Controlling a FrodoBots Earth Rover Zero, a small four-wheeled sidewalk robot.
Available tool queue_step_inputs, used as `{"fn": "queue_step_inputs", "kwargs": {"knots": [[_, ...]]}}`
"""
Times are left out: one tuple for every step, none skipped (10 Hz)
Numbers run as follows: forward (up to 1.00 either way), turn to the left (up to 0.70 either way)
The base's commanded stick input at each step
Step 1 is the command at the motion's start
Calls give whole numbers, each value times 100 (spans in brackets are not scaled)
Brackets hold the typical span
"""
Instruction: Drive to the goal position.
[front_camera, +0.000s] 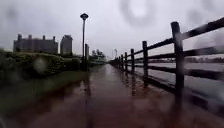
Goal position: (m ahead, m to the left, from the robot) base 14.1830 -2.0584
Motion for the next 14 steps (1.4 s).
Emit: {"fn": "queue_step_inputs", "kwargs": {"knots": [[100, 6], [100, 5], [100, 4], [100, 4], [100, 3], [100, 3], [100, 2], [100, 1], [100, 1], [100, 0], [100, 0], [100, 0], [100, 9], [100, 19]]}}
